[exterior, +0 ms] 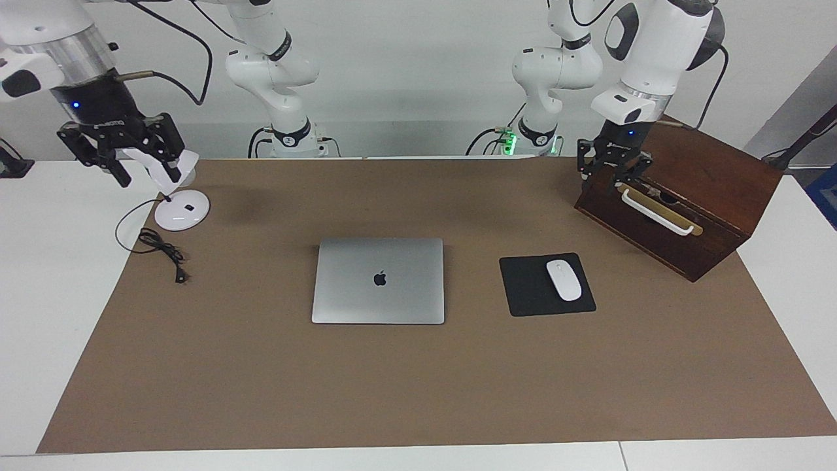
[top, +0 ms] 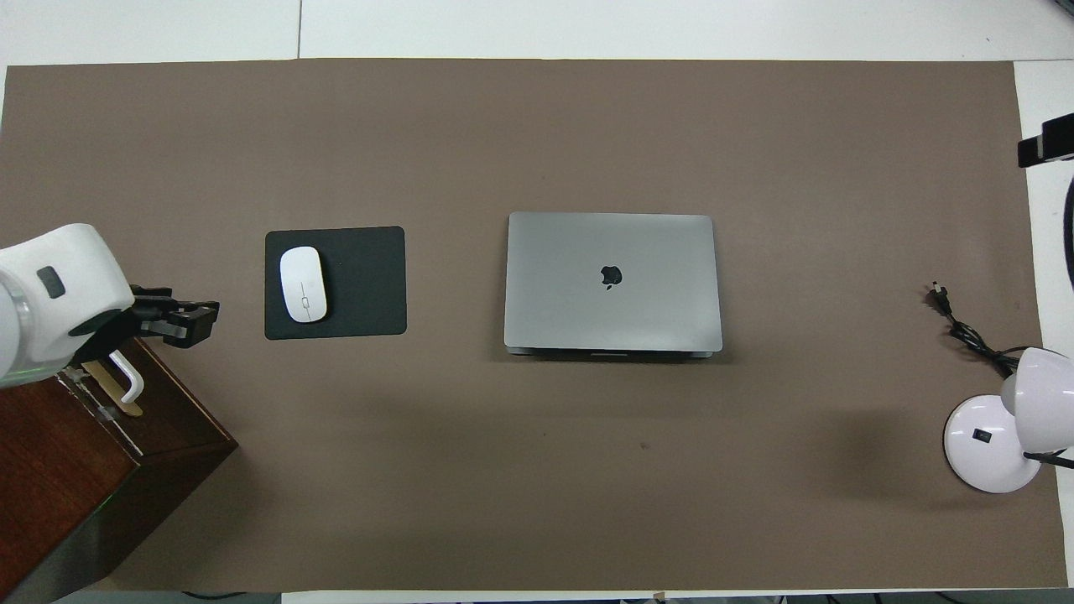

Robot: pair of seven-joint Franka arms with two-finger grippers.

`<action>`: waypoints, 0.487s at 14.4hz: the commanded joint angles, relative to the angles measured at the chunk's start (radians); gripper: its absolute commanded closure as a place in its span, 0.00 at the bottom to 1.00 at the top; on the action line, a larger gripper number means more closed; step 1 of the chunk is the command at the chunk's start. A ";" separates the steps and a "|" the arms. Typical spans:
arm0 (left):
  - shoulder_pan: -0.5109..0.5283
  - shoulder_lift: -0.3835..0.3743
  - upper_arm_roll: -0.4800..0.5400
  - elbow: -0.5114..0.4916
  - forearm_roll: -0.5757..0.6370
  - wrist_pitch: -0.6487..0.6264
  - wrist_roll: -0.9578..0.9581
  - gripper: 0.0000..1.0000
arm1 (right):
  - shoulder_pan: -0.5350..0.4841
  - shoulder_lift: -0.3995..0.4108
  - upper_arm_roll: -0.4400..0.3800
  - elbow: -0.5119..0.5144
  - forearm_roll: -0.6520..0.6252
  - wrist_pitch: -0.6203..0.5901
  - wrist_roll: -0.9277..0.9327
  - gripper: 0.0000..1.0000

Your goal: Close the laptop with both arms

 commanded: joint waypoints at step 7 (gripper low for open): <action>0.141 0.105 -0.012 0.243 0.018 -0.138 -0.008 0.00 | -0.078 -0.120 0.019 -0.191 -0.069 -0.008 0.033 0.00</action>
